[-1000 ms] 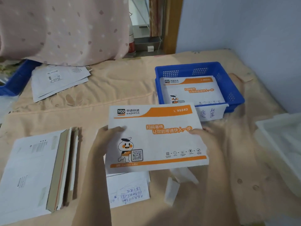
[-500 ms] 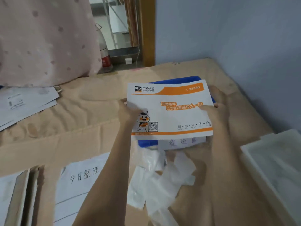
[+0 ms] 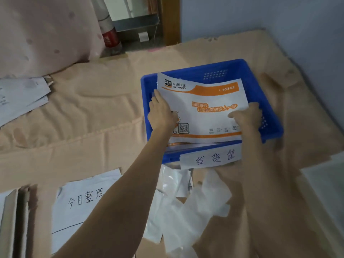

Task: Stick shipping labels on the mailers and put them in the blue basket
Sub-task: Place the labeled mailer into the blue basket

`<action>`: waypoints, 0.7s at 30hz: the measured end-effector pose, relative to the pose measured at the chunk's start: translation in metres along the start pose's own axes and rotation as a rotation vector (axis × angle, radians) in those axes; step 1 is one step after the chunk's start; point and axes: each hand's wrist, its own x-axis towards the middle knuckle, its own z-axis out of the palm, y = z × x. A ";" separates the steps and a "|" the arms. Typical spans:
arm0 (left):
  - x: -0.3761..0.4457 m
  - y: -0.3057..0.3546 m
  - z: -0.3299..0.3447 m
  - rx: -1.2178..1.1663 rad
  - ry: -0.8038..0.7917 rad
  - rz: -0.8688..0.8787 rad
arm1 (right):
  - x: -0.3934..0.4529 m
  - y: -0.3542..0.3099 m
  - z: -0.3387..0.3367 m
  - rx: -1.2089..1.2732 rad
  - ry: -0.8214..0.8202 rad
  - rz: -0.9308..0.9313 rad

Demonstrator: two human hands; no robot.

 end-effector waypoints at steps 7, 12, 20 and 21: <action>-0.006 -0.010 0.027 0.277 -0.115 0.003 | 0.000 0.009 0.015 -0.277 0.054 0.008; -0.008 -0.008 0.020 0.296 -0.240 0.069 | -0.016 0.008 0.017 -0.335 0.088 -0.071; -0.046 -0.031 -0.075 -0.501 -0.021 -0.011 | -0.119 -0.043 0.005 0.247 -0.090 -0.274; -0.055 -0.042 -0.091 -0.607 0.023 -0.026 | -0.142 -0.050 0.004 0.318 -0.132 -0.293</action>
